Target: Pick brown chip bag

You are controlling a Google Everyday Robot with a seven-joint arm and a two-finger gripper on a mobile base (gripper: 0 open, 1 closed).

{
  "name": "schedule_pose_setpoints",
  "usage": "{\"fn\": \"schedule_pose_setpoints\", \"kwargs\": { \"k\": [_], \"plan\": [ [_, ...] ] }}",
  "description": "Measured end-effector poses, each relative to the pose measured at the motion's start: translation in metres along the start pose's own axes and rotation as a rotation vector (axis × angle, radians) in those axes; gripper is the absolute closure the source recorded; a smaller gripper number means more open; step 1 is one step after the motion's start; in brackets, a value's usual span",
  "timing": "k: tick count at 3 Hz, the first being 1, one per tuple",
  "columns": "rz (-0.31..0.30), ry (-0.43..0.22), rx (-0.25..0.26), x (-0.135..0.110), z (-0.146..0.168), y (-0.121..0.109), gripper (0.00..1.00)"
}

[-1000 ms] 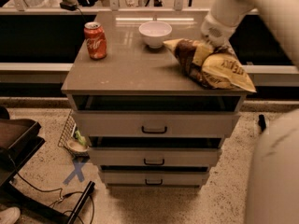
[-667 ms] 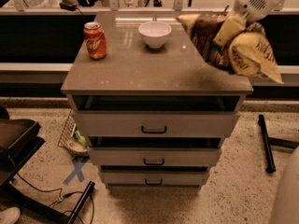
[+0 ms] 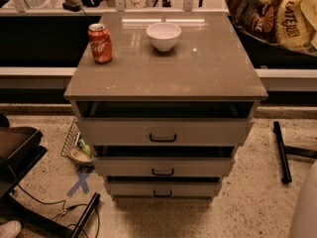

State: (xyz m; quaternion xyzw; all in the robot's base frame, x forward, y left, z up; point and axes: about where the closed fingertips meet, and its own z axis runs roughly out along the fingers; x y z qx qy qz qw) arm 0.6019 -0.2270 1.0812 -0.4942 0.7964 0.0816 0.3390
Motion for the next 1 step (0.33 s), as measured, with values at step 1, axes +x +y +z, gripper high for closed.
{"fn": "schedule_pose_setpoints", "kwargs": {
  "k": [1],
  "plan": [
    [-0.001,-0.023,0.027,-0.007,0.0044,-0.0094,1.0]
  ]
}}
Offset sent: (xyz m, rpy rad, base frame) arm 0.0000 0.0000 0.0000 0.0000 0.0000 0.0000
